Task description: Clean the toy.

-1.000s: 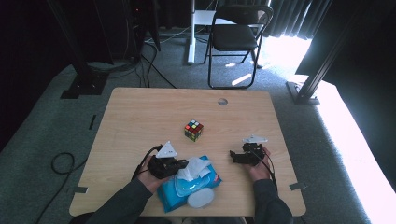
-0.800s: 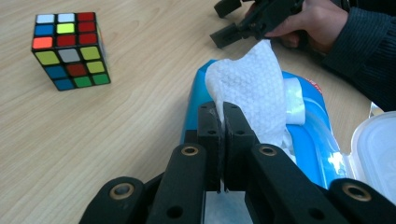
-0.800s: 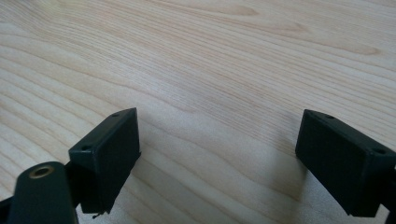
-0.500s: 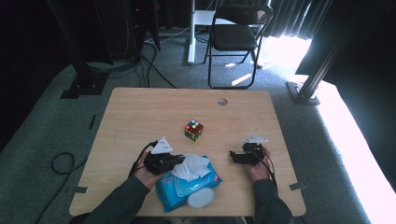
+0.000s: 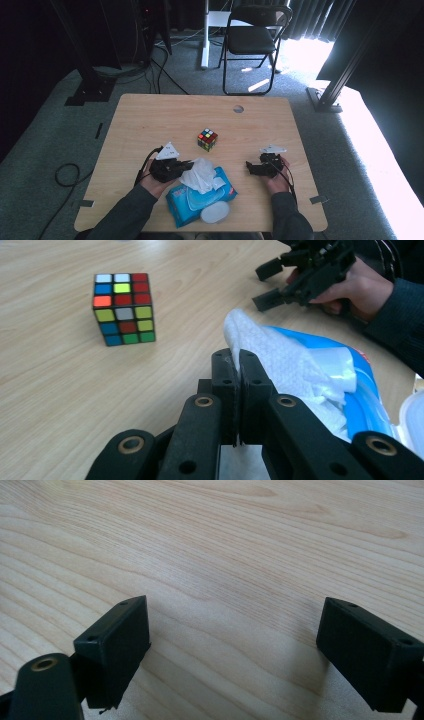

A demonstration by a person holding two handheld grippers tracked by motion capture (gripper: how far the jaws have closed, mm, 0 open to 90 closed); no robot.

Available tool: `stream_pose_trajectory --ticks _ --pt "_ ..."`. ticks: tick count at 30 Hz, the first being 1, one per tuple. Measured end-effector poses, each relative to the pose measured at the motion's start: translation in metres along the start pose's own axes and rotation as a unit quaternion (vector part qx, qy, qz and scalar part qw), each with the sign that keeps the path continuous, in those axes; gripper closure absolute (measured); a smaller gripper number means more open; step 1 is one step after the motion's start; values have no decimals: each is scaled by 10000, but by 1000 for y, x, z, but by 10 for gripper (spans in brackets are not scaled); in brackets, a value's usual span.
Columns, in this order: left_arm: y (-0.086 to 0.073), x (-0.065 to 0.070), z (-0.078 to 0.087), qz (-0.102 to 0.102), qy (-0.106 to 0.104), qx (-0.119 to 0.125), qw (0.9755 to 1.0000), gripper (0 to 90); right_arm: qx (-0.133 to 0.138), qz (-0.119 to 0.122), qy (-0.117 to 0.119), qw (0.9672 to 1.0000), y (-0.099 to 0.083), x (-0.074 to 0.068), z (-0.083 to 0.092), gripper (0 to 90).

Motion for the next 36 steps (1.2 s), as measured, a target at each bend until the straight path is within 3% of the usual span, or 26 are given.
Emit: stream_pose_trajectory --ticks 24,36 --pt "4 -19 4 220 200 119 9995 880 0 -1 0 10000 0 0 0 134" --pt "7 -32 10 349 398 211 9984 881 0 1 0 10000 0 0 0 133"
Point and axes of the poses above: each handheld gripper's, and its own axes: z roughly backward along the jaws, y roughly out of its top, x roughly to its right, the point moved 3 cm from there along -z, roughly forward along the jaws, and after that the axes turned 15 degrees about y, right-handed, at the moved point
